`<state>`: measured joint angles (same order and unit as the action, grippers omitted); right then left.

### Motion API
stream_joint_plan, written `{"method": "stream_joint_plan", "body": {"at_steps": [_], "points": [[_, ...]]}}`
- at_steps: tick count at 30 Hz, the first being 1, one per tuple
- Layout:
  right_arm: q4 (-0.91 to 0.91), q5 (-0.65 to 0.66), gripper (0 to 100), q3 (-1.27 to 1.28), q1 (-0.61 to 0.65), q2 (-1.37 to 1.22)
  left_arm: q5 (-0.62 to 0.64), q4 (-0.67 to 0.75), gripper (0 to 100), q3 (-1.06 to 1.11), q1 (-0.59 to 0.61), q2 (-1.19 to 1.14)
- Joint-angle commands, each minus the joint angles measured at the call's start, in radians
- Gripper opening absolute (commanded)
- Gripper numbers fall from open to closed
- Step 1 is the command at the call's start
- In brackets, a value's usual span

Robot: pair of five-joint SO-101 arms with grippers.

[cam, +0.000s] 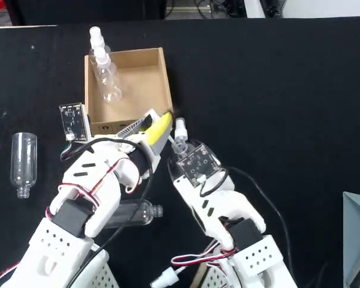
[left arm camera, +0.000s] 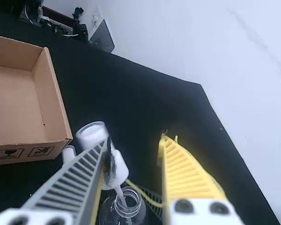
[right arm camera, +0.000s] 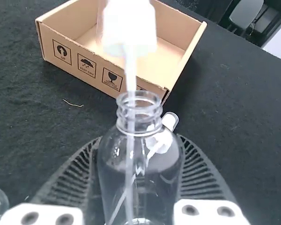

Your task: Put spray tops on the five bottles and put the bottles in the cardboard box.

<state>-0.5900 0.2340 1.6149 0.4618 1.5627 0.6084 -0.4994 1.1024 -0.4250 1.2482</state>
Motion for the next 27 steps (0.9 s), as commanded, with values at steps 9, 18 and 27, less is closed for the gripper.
{"method": "stream_joint_plan", "body": {"at_steps": [9,18,27], "points": [[0.031,-0.005,12.1,-0.035,0.017,0.027,0.009,0.020,16,-0.039,-0.001,0.017],[0.121,-0.005,12.1,-0.018,0.011,0.027,0.009,0.014,16,-0.097,0.065,0.017],[0.121,-0.005,12.1,-0.018,0.011,0.027,0.009,0.014,16,-0.111,0.145,0.091]]}}
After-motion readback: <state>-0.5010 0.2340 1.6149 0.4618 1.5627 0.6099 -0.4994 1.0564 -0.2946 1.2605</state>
